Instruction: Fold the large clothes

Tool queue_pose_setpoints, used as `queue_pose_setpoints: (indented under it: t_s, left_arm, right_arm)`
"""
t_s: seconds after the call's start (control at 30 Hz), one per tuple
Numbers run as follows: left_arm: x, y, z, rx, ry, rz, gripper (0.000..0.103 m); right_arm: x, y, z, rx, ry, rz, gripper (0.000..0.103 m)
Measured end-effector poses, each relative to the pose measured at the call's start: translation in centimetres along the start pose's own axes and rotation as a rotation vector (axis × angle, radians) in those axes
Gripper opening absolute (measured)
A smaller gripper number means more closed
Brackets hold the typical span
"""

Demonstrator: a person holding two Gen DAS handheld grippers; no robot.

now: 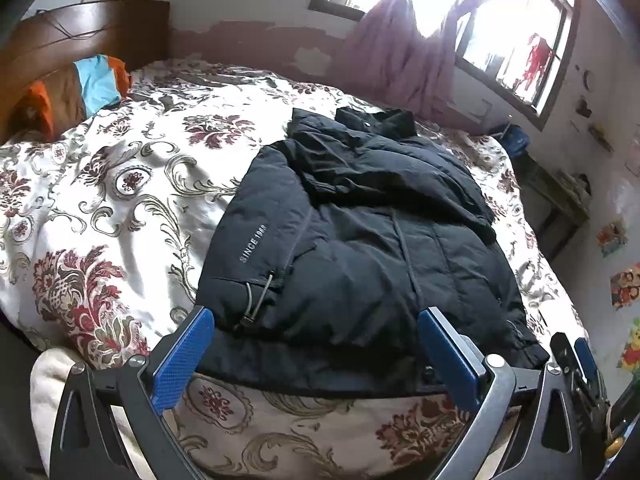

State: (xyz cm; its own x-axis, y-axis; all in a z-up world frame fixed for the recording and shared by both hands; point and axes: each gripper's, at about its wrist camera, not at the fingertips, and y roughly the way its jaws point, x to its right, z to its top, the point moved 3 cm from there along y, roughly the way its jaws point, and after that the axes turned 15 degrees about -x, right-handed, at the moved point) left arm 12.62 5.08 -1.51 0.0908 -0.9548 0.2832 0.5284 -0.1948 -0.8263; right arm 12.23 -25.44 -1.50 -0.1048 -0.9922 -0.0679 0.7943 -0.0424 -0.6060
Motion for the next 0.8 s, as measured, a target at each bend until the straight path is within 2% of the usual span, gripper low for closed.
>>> queue_pose_setpoints:
  t_s: [0.2, 0.4, 0.6, 0.73, 0.8]
  left_arm:
    - [0.2, 1.3, 0.4, -0.026, 0.018, 0.007, 0.103]
    - [0.9, 3.3, 2.7, -0.056, 0.030, -0.022, 0.103]
    - [0.7, 6.1, 6.9, -0.048, 0.048, 0.009, 0.103]
    - [0.2, 7.5, 10.4, 0.044, 0.029, 0.064, 0.103]
    - [0.4, 8.7, 13.0, 0.047, 0.030, 0.108, 0.103]
  right_arm:
    - [-0.2, 1.0, 1.4, -0.019, -0.029, 0.002, 0.101]
    - [-0.7, 4.6, 4.4, -0.046, -0.028, -0.004, 0.101]
    - [-1.6, 10.0, 8.1, -0.067, -0.041, 0.008, 0.101]
    - [-1.5, 13.9, 11.7, -0.086, -0.022, 0.018, 0.101]
    - [-1.1, 15.4, 13.8, -0.092, -0.002, 0.015, 0.101]
